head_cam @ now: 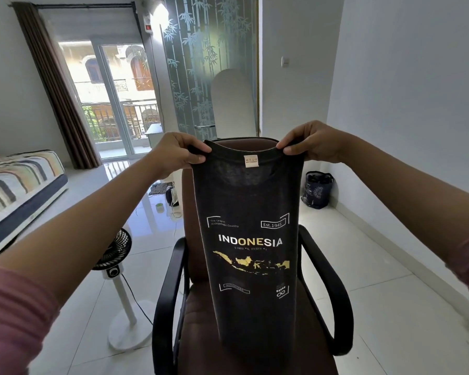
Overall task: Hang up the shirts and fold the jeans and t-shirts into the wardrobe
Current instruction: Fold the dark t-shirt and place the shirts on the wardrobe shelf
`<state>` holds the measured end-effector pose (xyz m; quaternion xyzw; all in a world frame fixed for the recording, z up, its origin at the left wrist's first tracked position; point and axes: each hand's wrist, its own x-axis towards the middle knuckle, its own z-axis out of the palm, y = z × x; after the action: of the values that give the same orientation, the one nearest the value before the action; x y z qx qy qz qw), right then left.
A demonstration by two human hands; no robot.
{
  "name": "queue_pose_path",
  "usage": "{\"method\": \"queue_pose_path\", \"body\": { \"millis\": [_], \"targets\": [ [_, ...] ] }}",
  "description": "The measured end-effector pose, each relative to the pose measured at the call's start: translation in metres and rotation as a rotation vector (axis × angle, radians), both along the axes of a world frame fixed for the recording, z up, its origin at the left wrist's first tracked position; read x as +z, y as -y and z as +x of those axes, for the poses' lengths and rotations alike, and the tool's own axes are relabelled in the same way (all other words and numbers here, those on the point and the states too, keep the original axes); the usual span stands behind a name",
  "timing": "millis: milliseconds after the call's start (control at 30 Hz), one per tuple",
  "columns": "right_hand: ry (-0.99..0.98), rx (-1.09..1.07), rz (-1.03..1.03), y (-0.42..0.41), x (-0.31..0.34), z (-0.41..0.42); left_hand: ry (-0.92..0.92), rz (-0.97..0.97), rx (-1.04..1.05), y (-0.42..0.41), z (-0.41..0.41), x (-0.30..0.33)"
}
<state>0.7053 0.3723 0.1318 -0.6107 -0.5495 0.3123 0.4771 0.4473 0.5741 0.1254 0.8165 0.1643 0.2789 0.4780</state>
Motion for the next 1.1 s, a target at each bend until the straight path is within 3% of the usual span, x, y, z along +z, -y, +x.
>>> {"method": "queue_pose_path", "body": {
  "millis": [300, 533, 867, 1100],
  "targets": [
    [-0.115, -0.094, 0.098, -0.035, -0.016, 0.013, 0.033, -0.054, 0.038, -0.032, 0.025, -0.006],
    [0.020, -0.123, 0.074, -0.080, -0.009, 0.050, -0.011, 0.000, 0.113, -0.068, 0.059, 0.000],
    [0.018, -0.018, 0.083, -0.118, -0.006, 0.101, -0.007, 0.015, 0.128, -0.097, 0.097, 0.006],
    [-0.033, 0.064, 0.047, -0.108, -0.033, 0.082, -0.046, -0.030, 0.025, -0.069, 0.088, -0.014]
  ]
}}
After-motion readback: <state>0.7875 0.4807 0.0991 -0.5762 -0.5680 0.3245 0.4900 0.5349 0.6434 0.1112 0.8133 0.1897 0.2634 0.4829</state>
